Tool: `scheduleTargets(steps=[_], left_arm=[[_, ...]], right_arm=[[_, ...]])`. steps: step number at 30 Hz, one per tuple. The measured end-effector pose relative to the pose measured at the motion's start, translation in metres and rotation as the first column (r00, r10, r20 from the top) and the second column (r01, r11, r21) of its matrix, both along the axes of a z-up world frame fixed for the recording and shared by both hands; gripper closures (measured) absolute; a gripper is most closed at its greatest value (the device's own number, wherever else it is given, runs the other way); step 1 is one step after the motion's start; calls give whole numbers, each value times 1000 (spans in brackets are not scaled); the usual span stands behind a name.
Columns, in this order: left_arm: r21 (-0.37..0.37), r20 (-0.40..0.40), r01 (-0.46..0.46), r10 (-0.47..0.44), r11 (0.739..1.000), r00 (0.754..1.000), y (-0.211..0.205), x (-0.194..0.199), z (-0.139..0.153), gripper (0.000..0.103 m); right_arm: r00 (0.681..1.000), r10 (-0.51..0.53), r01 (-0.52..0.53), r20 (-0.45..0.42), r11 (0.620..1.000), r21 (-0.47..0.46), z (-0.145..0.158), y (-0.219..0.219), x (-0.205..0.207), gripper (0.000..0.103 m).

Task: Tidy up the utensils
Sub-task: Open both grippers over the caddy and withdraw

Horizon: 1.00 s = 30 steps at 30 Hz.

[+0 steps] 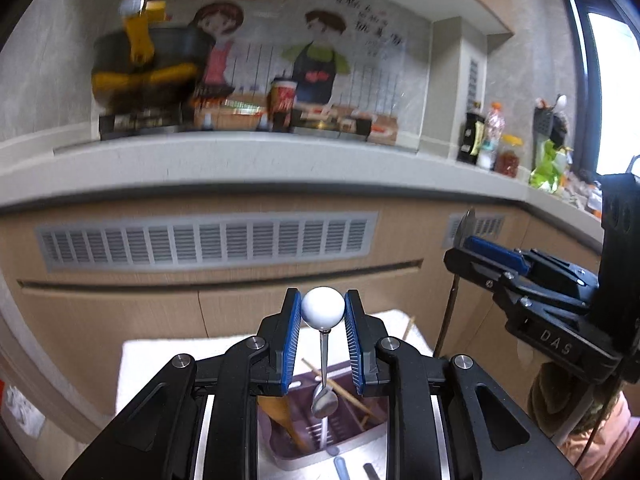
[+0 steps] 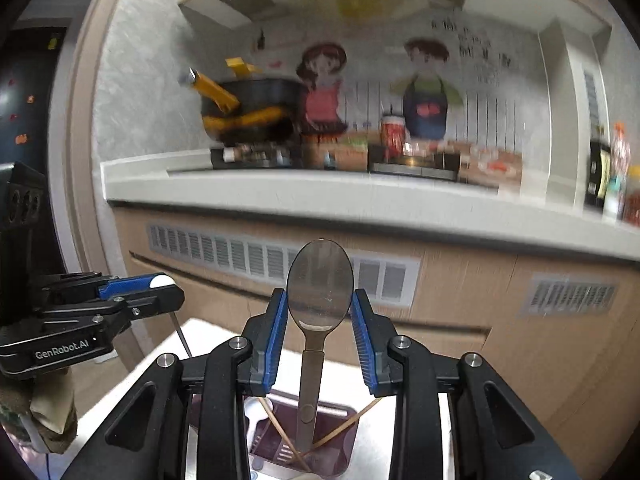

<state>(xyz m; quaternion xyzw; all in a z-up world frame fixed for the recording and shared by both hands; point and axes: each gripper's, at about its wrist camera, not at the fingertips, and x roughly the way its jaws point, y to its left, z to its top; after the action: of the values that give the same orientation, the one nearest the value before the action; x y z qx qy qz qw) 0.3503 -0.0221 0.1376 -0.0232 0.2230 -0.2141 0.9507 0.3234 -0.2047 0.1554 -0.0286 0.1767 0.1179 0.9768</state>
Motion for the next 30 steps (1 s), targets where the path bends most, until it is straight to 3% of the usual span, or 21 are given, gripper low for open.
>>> scheduleTargets(steps=[6,9,11,12,13,19,24,30], left_arm=[[-8,-121,6,-7,1000,993,-3,29,-46,80],[-17,-195,25,-28,1000,980,-5,37,-64,70],[-25,-224,22,-27,999,974,-4,39,-71,64],[-28,-233,16,-22,999,972,-1,37,-74,62],[-33,-236,12,-19,999,972,2,33,-76,61],[7,-208,-53,53,999,977,19,-5,-82,51],[47,-237,-109,118,993,964,42,-44,-103,48],[69,-346,-175,188,982,919,74,-82,-140,46]], right_arm=[[993,-8,10,-118,1000,13,-52,0,30,73],[983,8,-9,-183,1000,-4,-73,2,37,71],[973,15,-17,-231,1000,-7,-82,2,39,59],[971,5,-8,-239,1000,-11,-85,0,38,46],[972,-11,7,-234,1000,-18,-86,-2,33,37],[974,-94,68,-204,989,-127,-94,-4,-7,15],[964,-113,62,-240,976,-208,-116,2,-42,7],[937,-138,52,-320,963,-263,-160,11,-77,7]])
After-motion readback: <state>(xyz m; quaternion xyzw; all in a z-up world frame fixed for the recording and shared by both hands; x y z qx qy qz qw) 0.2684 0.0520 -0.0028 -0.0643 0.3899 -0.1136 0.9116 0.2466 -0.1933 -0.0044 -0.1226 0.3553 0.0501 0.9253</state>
